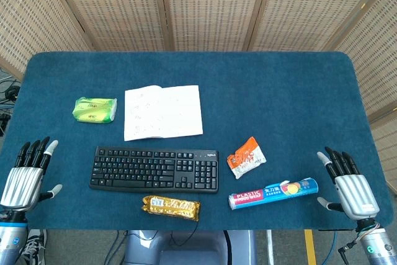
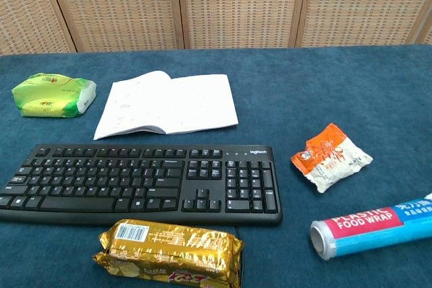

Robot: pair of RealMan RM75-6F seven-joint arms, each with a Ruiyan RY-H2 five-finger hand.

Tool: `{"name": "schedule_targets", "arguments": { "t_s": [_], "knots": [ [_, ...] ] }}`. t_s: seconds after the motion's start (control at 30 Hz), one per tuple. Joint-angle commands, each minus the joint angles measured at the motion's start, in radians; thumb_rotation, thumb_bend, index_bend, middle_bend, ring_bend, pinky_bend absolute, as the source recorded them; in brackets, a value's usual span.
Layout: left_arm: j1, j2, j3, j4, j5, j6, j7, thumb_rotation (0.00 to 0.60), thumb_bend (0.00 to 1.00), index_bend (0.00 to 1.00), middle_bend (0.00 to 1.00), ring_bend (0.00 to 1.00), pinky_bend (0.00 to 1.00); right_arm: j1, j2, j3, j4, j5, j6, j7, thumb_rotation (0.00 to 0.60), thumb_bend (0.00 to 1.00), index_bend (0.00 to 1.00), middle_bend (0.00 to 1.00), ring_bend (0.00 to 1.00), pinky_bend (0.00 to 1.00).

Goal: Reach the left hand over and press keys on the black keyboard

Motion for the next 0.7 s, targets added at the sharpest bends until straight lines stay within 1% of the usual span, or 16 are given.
{"name": "schedule_targets", "arguments": {
  "t_s": [0.03, 0.7],
  "knots": [
    [0.000, 0.000, 0.001, 0.000, -0.001, -0.001, 0.001, 0.600, 0.04, 0.00, 0.00, 0.00, 0.00, 0.000, 0.000, 0.000, 0.000, -0.002, 0.001, 0.000, 0.600, 0.05, 0.00, 0.00, 0.00, 0.00],
    [-0.001, 0.001, -0.002, 0.000, -0.002, 0.000, -0.006, 0.600, 0.05, 0.00, 0.00, 0.00, 0.00, -0.002, -0.001, 0.002, -0.003, -0.002, 0.007, -0.007, 0.600, 0.05, 0.00, 0.00, 0.00, 0.00]
  ]
}}
